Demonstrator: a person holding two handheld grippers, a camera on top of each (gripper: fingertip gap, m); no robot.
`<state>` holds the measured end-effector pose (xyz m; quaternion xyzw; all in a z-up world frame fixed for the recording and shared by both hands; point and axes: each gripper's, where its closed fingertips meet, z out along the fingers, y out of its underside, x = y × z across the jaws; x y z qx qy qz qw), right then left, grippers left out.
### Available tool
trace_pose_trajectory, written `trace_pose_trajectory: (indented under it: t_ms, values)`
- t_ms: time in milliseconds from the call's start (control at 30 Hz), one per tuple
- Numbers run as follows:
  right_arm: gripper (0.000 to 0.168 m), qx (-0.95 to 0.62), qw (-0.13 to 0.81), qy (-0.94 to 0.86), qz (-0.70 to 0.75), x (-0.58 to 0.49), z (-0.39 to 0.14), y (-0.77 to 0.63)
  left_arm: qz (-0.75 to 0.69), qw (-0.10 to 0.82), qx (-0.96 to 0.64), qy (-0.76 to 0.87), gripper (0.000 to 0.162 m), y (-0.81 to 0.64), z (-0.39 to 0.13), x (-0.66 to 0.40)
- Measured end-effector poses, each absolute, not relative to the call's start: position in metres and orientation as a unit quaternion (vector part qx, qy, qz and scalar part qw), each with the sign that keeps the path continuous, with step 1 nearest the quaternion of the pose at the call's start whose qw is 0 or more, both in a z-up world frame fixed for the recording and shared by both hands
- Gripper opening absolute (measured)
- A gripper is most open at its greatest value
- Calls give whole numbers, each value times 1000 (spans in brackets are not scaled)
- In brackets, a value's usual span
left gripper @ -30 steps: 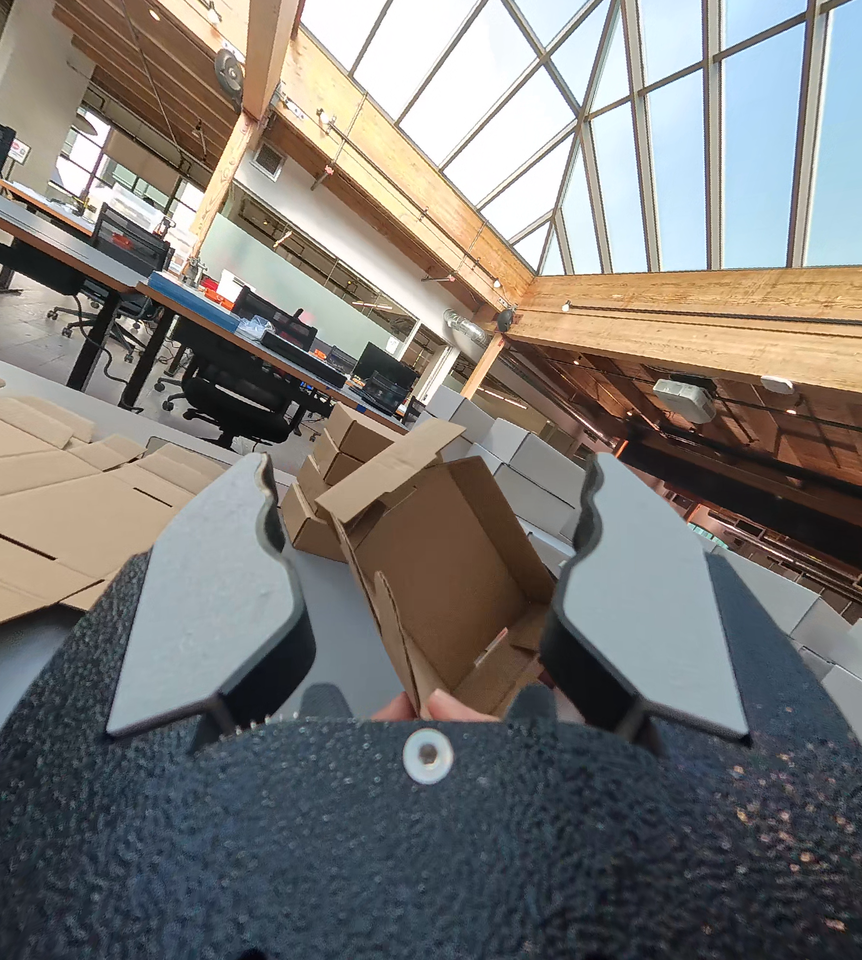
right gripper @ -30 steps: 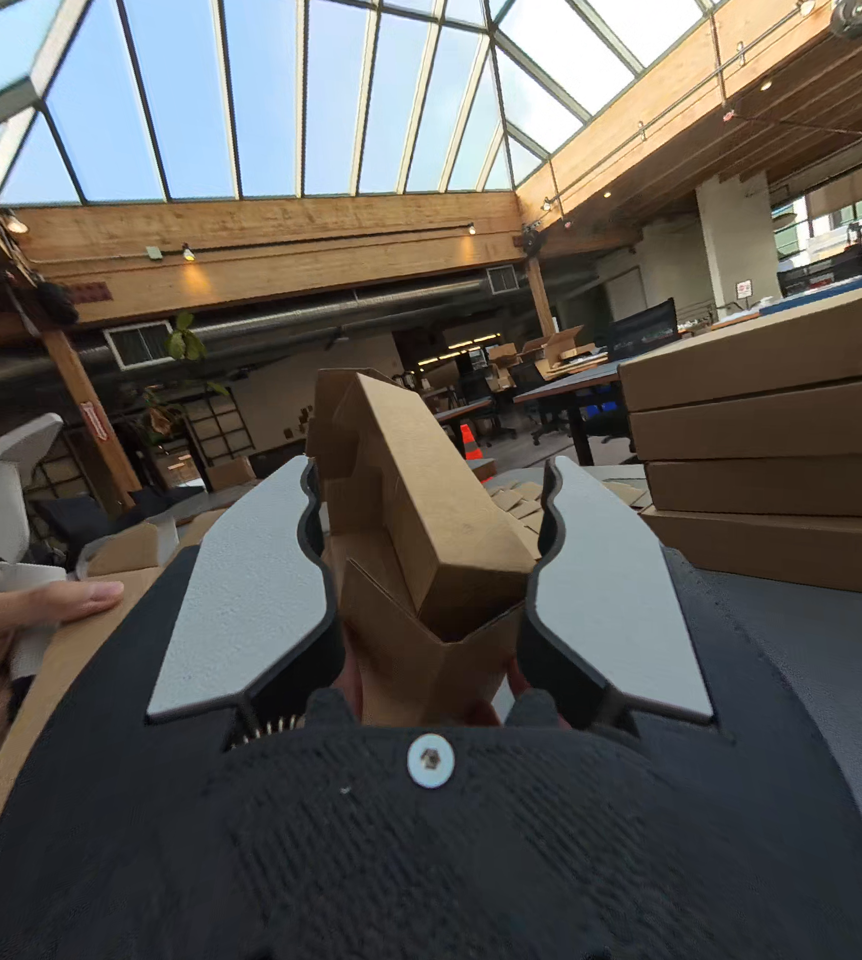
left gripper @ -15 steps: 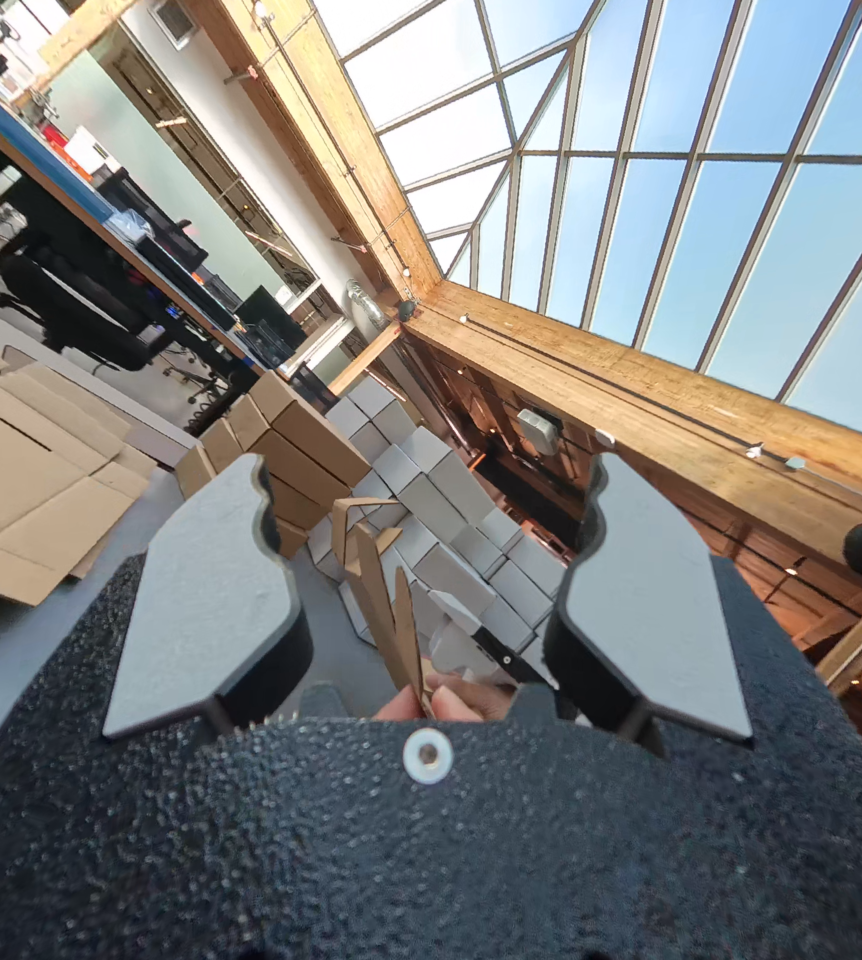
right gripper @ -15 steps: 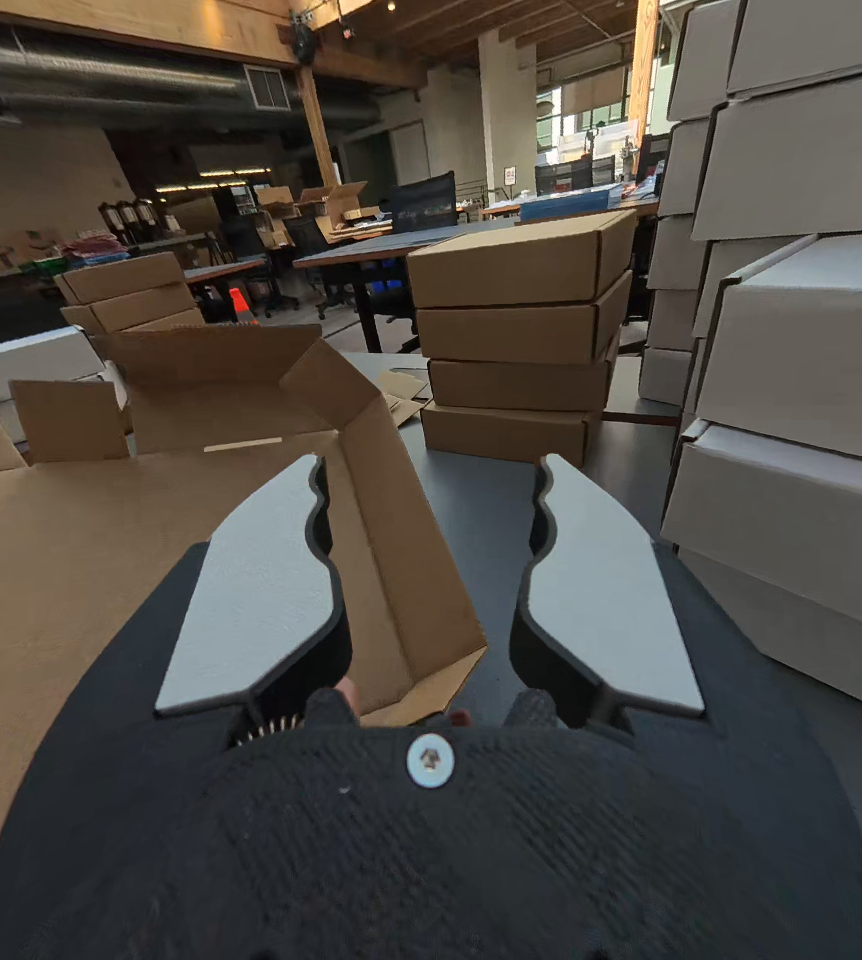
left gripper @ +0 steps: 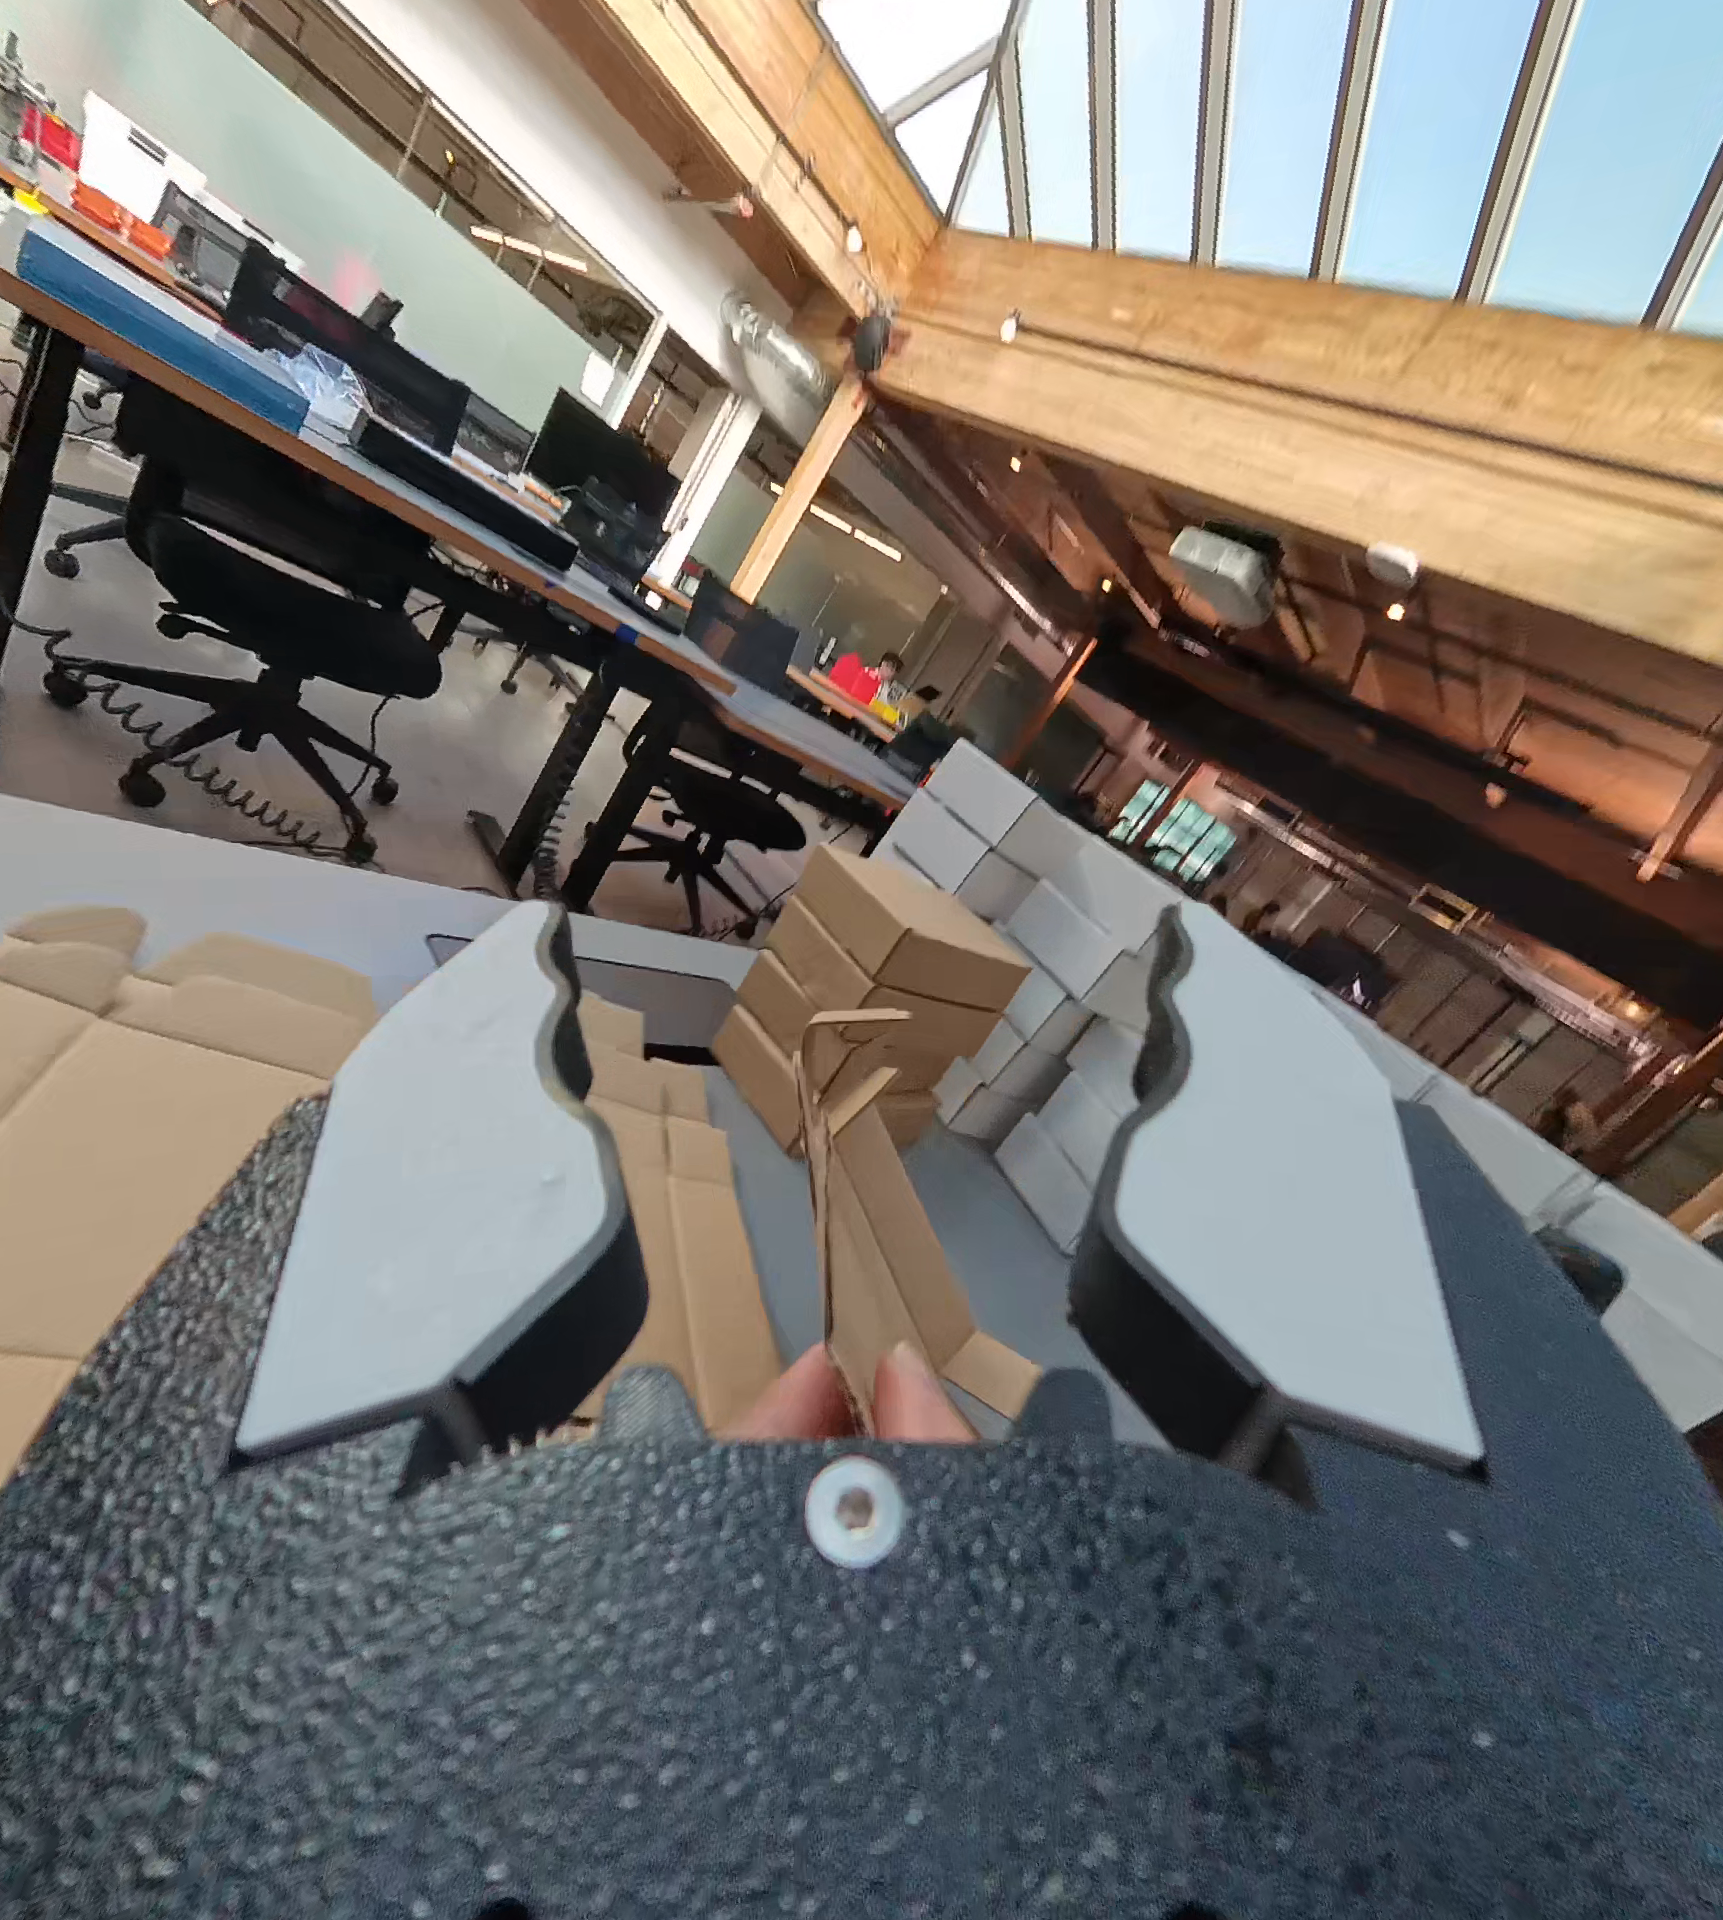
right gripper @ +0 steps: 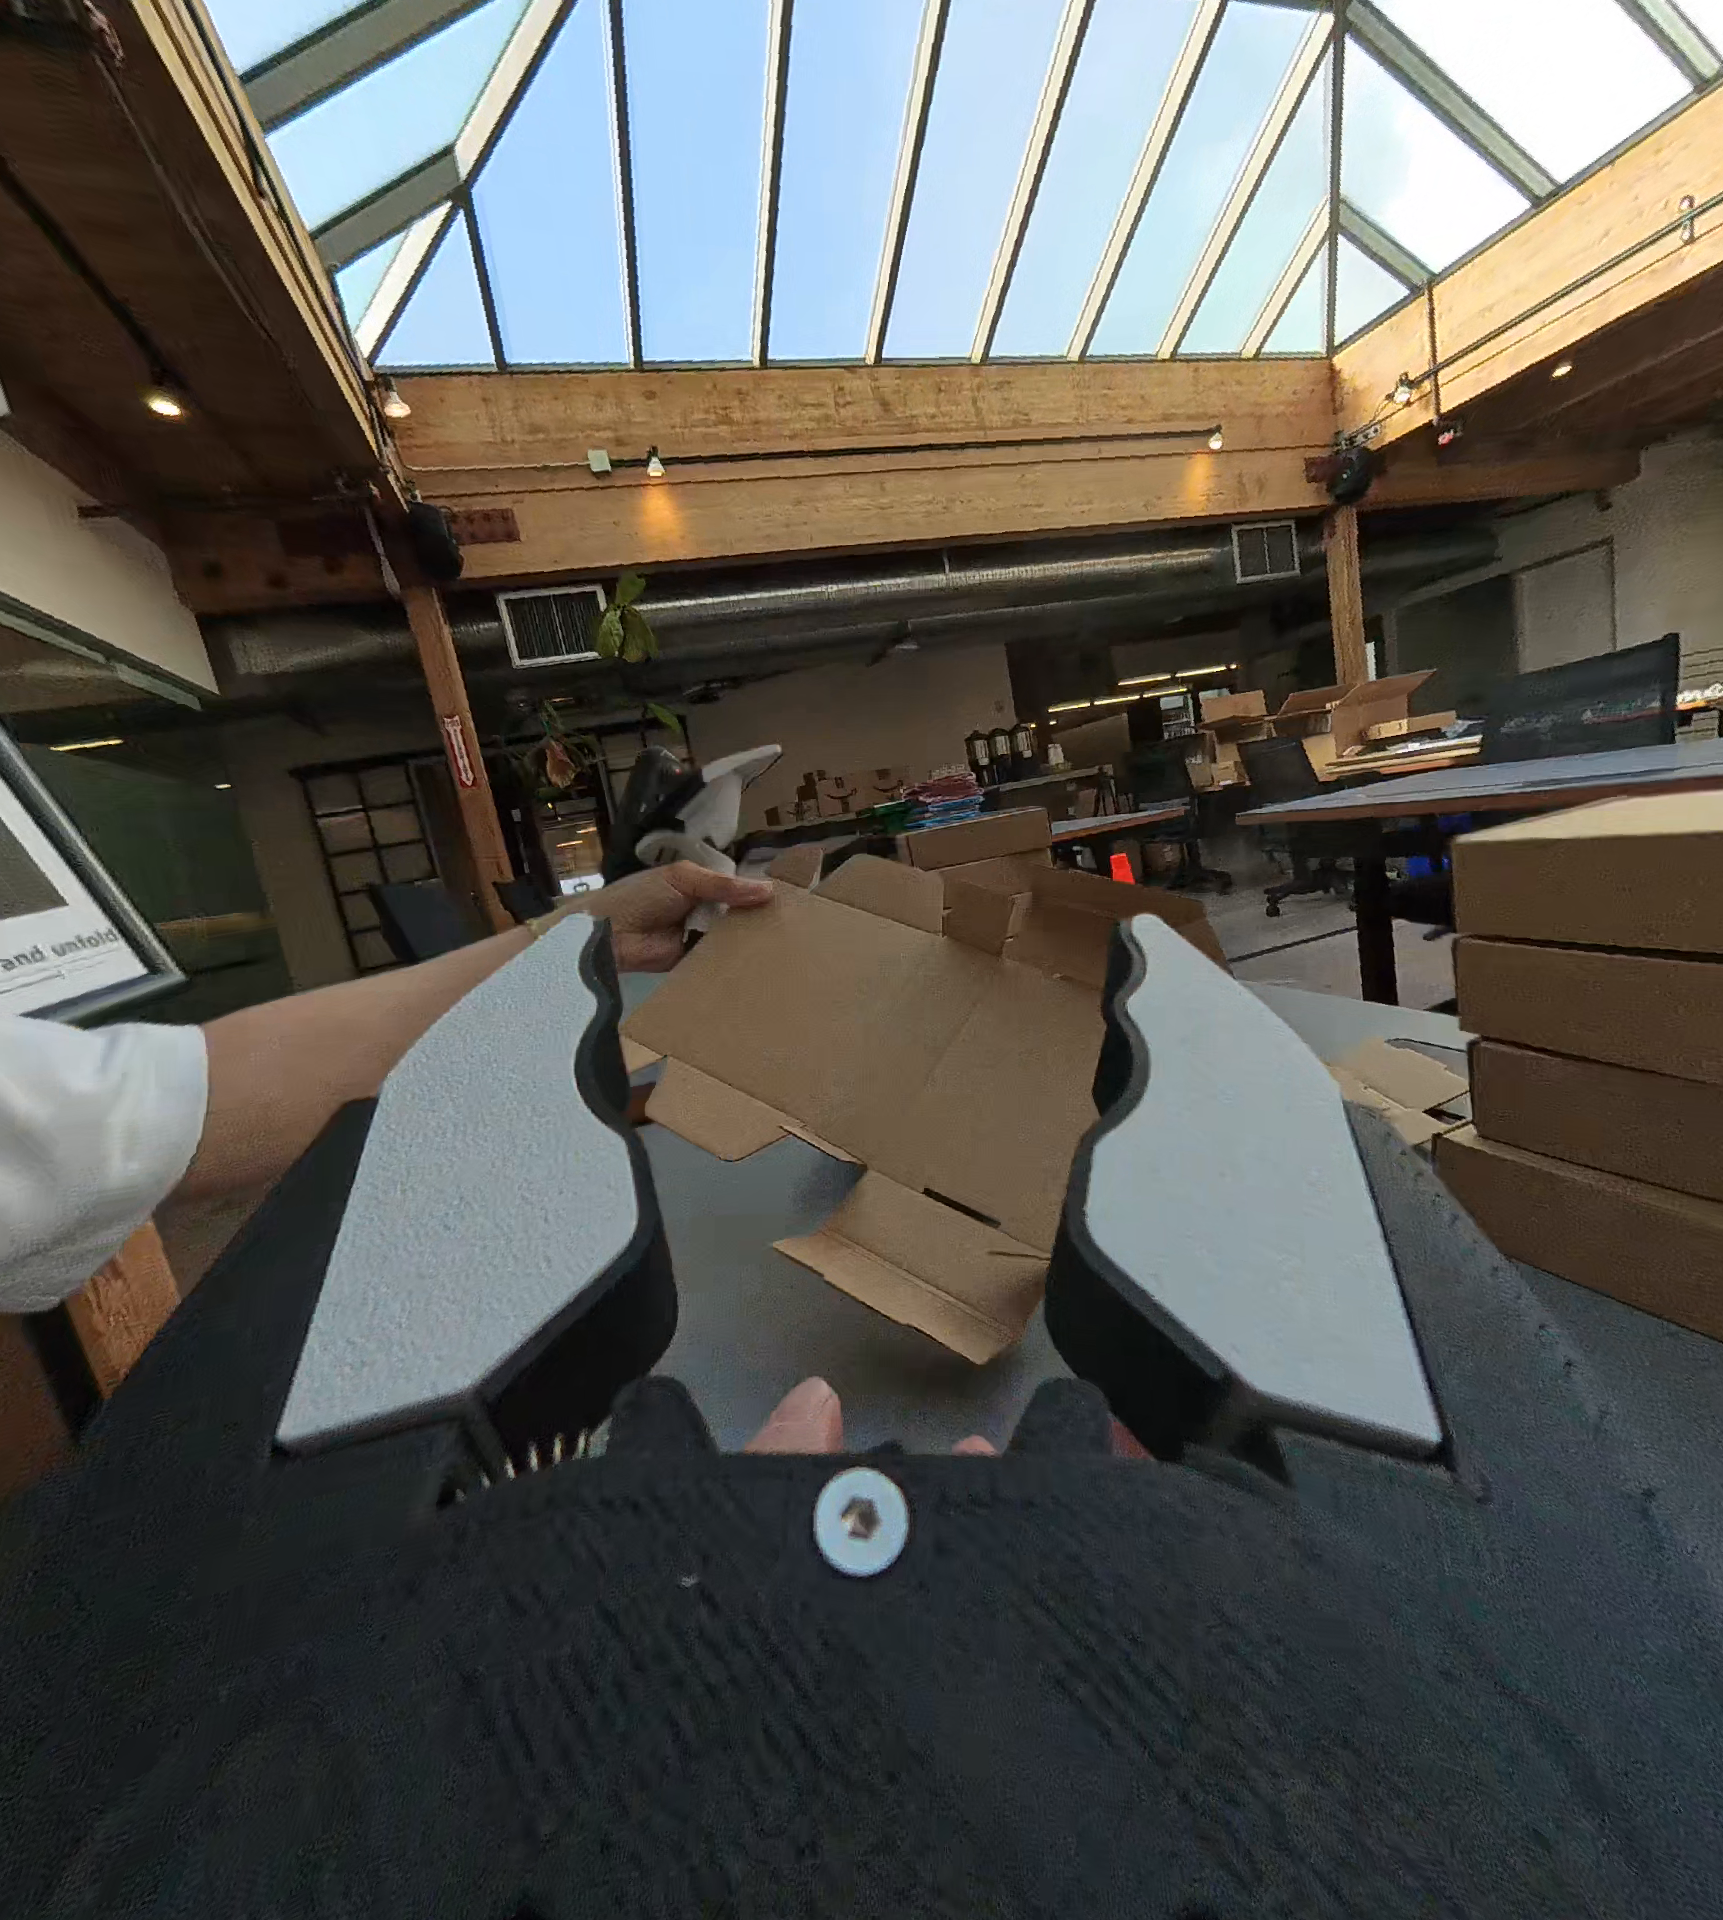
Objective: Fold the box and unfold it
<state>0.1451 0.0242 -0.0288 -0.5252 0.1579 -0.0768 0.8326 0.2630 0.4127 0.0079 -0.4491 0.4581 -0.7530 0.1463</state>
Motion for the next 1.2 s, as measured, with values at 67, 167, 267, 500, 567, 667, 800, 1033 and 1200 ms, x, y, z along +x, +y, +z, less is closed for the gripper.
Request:
trace_pose_trajectory:
  t_ms: [67, 167, 267, 500, 567, 667, 800, 1033, 1200]
  values:
    - [90, -534, 826, 163, -80, 145, -27, 29, -678, 198, -472, 528, 95, 434, -5, 307]
    - [90, -549, 820, 151, -58, 135, -28, 40, -493, 403, -503, 585, 66, 492, -19, 353]
    - [92, -572, 804, 152, -52, 131, -37, 47, -404, 497, -438, 631, 61, 483, -10, 360]
    - [97, -659, 740, 131, -36, 148, -70, 84, -544, 315, -324, 707, 74, 328, -56, 293]
    - [95, -669, 729, 135, -54, 162, -73, 93, -583, 248, -287, 718, 82, 278, -78, 264]
    - [96, -670, 724, 134, -100, 186, -76, 106, -592, 238, -216, 739, 82, 223, -112, 236]
    - [92, -654, 729, 137, -151, 221, -74, 125, -392, 409, -166, 807, 63, 227, -181, 257]
    - [97, -660, 729, -8, -179, 246, -91, 188, -325, 595, 84, 730, 63, 220, -127, 247]
    - [101, -618, 774, -3, -138, 258, -84, 214, -389, 512, 14, 765, 62, 252, -139, 266]
